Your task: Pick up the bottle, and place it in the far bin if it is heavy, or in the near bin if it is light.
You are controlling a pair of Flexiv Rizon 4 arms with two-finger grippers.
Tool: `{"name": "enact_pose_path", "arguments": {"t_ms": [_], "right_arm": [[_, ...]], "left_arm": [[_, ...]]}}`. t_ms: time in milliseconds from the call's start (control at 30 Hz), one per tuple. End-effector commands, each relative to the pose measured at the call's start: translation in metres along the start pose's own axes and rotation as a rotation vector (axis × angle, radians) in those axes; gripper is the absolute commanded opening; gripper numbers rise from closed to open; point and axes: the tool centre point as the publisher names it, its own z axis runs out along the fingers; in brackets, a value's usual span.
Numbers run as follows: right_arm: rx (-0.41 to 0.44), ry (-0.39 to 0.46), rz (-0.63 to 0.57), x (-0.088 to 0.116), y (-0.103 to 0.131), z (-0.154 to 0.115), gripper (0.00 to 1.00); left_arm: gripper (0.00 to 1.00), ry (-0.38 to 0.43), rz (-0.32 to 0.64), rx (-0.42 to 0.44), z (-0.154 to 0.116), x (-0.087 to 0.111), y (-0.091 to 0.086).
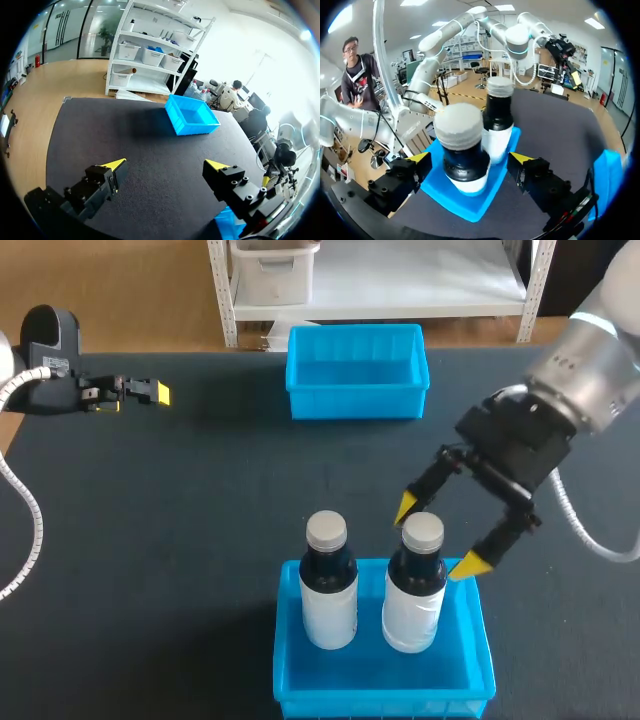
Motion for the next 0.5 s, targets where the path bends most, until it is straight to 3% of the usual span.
{"name": "enact_pose_path", "arguments": {"t_ms": [33,267,500], "right_arm": [[0.073,-0.007,0.072,0.015,0.011,-0.036,1.00],[0.266,-0.105,0.344,0.041,-0.004,-0.087,1.00],[0.478,-0.140,0.559,0.062,-0.024,-0.112,1.00]], "left_arm": [[1.00,0.000,0.000,0.000,0.000,0.000,0.000],[1.00,0.000,0.000,0.000,0.000,0.000,0.000],[1.00,0.000,0.000,0.000,0.000,0.000,0.000]]}}
